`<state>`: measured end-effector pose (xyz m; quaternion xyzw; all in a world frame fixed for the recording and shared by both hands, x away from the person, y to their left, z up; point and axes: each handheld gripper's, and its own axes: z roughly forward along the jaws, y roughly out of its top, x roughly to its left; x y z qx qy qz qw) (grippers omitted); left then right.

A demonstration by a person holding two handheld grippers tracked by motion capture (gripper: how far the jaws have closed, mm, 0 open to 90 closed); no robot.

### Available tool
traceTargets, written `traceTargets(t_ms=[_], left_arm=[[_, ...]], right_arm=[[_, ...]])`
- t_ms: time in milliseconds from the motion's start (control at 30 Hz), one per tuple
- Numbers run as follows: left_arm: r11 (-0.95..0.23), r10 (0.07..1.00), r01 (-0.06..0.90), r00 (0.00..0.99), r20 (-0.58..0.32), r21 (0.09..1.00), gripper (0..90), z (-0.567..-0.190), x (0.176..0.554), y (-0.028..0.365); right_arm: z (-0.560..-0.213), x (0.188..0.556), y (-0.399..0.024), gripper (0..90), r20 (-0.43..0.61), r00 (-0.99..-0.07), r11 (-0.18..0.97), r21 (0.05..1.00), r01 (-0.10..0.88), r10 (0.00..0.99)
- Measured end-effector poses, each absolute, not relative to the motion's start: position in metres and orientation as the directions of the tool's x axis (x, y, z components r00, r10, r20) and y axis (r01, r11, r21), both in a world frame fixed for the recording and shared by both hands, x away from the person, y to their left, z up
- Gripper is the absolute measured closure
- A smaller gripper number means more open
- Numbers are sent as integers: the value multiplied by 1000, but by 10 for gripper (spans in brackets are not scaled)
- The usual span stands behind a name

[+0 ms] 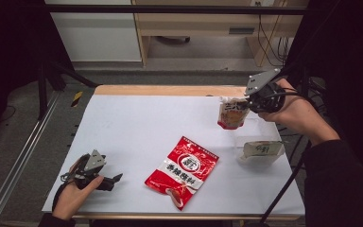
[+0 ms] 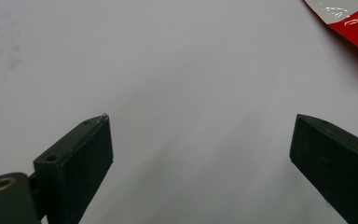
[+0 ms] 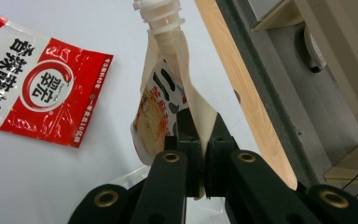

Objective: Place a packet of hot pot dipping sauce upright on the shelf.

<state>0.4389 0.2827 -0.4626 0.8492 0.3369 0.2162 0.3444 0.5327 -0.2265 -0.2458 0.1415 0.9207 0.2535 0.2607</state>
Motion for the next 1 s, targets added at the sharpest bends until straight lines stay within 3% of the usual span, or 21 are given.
traceTargets(t_ms=[1000], left_arm=[[-546, 717, 432, 685, 133, 717, 56, -464, 440, 282]], right_arm=[[-294, 522, -271, 879, -315, -838, 818, 523, 237, 445]])
